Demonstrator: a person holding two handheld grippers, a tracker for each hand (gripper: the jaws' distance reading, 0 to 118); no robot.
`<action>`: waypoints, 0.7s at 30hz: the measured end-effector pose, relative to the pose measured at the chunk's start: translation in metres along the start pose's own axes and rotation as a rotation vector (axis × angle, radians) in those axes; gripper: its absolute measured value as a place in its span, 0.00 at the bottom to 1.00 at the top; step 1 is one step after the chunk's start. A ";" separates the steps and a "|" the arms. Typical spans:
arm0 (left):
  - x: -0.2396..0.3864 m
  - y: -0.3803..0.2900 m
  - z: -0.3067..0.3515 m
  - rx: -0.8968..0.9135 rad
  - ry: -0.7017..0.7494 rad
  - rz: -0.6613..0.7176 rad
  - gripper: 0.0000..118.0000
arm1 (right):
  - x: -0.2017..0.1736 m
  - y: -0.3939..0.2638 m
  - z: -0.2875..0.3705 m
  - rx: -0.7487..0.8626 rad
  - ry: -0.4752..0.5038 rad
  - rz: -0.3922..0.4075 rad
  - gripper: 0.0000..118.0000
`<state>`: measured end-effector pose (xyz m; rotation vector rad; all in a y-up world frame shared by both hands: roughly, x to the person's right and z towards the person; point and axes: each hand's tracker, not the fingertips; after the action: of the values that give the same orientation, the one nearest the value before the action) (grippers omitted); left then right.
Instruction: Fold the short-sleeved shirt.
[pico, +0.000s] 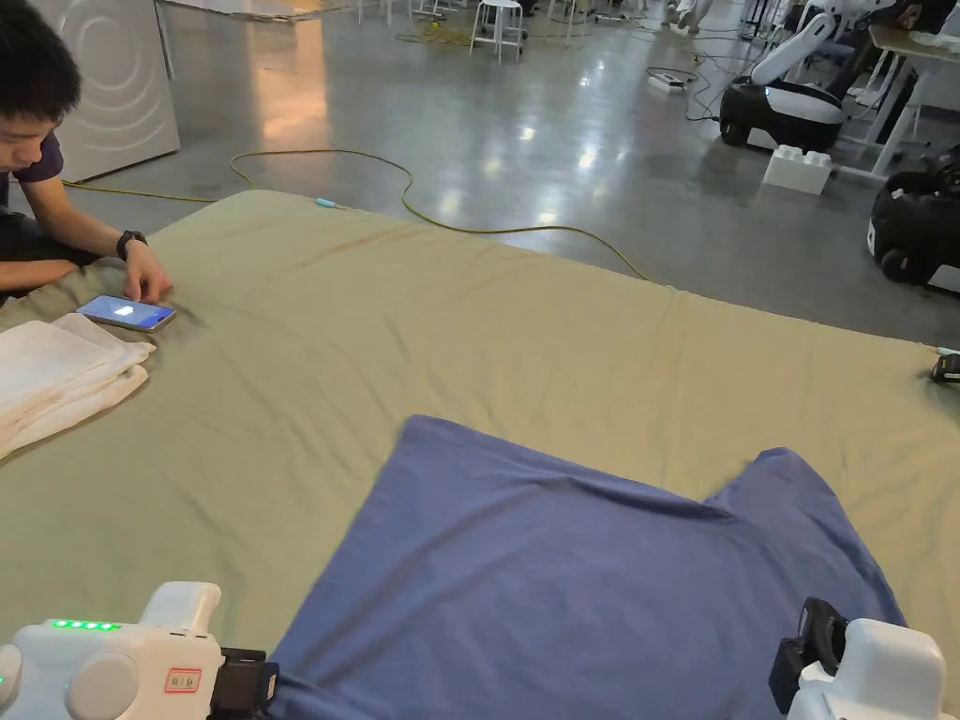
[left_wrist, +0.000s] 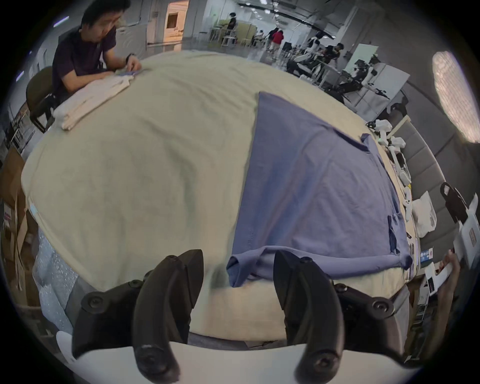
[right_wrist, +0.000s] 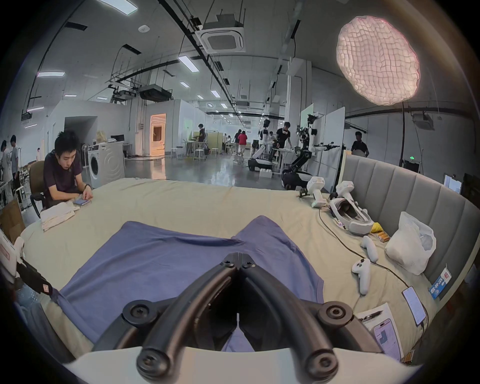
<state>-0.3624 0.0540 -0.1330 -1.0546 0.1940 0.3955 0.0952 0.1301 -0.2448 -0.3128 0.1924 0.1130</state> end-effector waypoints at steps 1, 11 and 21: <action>0.002 0.002 -0.006 -0.010 0.015 0.004 0.53 | 0.000 -0.001 0.000 -0.006 -0.003 0.003 0.00; 0.033 -0.012 -0.044 -0.004 0.179 -0.095 0.17 | 0.022 -0.014 0.007 -0.049 -0.044 -0.009 0.00; 0.025 -0.015 -0.028 0.012 0.078 -0.055 0.08 | 0.091 -0.033 0.022 -0.283 -0.112 -0.062 0.53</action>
<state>-0.3325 0.0290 -0.1428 -1.0624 0.2359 0.3032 0.1924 0.1135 -0.2332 -0.5920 0.0552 0.0958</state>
